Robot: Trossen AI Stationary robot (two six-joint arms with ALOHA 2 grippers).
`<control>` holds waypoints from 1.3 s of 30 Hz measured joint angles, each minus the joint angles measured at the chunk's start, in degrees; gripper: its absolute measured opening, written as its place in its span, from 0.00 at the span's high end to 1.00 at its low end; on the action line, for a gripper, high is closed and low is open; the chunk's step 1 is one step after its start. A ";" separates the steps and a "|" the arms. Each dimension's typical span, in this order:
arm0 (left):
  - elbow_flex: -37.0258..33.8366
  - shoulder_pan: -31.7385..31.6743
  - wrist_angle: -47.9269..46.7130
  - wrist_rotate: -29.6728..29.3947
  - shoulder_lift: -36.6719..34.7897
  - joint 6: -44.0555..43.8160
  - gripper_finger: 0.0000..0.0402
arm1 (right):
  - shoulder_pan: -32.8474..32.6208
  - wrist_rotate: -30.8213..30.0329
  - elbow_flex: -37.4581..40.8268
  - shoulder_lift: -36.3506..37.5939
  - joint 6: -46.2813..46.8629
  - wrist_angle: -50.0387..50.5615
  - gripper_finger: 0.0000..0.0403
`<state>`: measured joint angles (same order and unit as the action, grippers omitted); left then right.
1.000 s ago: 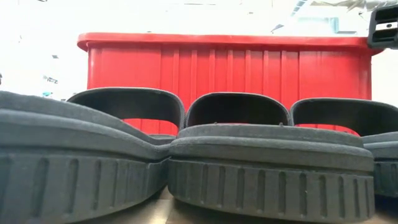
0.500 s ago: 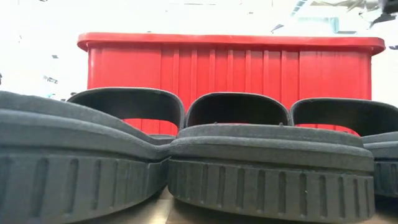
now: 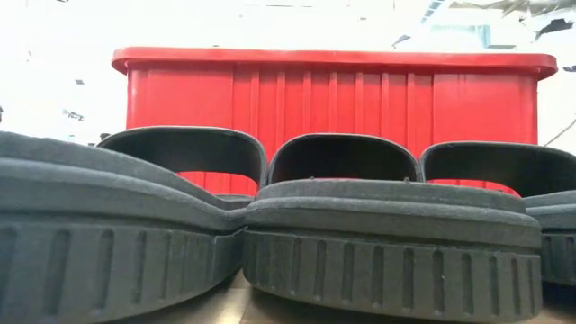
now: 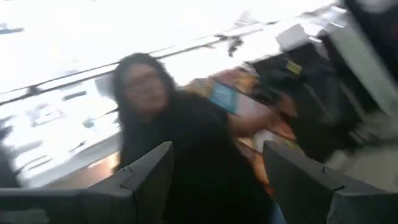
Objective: Pick and place slides into bin
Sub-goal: Put the black slide into the red bin
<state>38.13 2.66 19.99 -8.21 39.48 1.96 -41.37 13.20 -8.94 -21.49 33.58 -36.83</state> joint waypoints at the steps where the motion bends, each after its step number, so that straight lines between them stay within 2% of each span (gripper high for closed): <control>1: 0.00 0.00 0.00 0.00 0.00 -0.20 1.00 | -1.27 0.24 -2.73 -2.36 -1.41 0.26 0.41; 5: 0.00 0.00 -0.04 0.72 0.00 0.09 1.00 | -5.83 -0.62 -16.69 -12.57 -6.18 11.54 0.41; 9: 0.00 0.00 -0.04 1.57 0.00 2.59 1.00 | -8.43 -7.95 -30.76 -21.79 -6.85 27.02 0.41; 13: 0.00 0.00 -0.04 3.73 -0.13 4.83 1.00 | -8.68 -13.11 -39.81 -28.32 -9.63 30.71 0.41; 20: 0.10 0.00 -0.17 8.26 -1.71 5.94 1.00 | -4.21 -21.30 -44.41 -38.24 -13.44 16.67 0.41; 25: 0.09 -0.01 -0.16 8.17 -3.48 5.96 1.00 | 1.68 -21.02 -45.62 -43.26 -16.13 10.76 0.41; 28: 0.09 0.00 -0.86 8.13 -4.59 5.97 1.00 | 4.94 -21.29 -46.15 -45.65 -20.76 3.38 0.41; 34: 0.09 -0.01 -4.30 8.03 -6.38 5.97 1.00 | 7.24 -20.58 -46.17 -50.43 -29.37 -7.51 0.41; 39: 0.09 0.00 -5.02 8.02 -6.64 5.99 1.00 | 9.14 -20.96 -46.17 -51.02 -29.59 -10.72 0.41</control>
<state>38.22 2.65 14.97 -0.19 32.84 7.94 -32.22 -7.76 -55.11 -72.51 3.99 -47.55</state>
